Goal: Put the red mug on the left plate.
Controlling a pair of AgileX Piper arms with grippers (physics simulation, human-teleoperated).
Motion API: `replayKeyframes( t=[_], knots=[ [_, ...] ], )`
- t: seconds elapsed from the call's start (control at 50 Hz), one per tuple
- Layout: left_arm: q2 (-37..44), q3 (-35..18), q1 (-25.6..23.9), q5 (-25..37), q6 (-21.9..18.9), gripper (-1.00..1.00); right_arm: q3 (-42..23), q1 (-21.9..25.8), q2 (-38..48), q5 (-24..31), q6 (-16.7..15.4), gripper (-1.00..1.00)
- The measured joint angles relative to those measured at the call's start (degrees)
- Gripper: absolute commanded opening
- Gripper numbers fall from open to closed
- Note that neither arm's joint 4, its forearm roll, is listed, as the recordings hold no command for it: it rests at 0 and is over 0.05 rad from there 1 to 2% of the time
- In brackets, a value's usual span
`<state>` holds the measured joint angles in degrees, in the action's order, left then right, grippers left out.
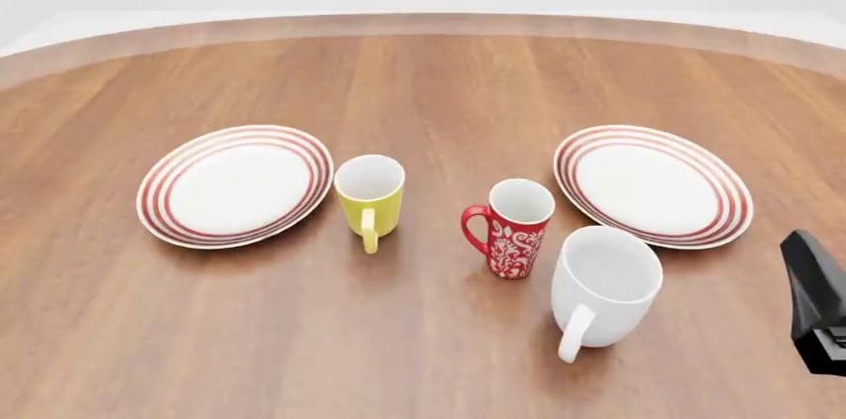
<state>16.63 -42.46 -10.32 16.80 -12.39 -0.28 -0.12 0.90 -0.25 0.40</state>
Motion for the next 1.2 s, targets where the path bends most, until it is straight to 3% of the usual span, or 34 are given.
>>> replayKeyframes(
  t=[0.6,0.9,1.2],
  knots=[
    [11.89,-11.12,-4.81,-1.85,-10.49,1.0,0.0,0.0,0.0,0.0,0.0,1.0],
    [24.88,-20.63,-11.86,-0.98,-18.32,1.0,0.0,0.0,0.0,0.0,0.0,1.0],
    [34.18,-28.52,-17.03,2.36,-22.84,1.0,0.0,0.0,0.0,0.0,0.0,1.0]
  ],
)
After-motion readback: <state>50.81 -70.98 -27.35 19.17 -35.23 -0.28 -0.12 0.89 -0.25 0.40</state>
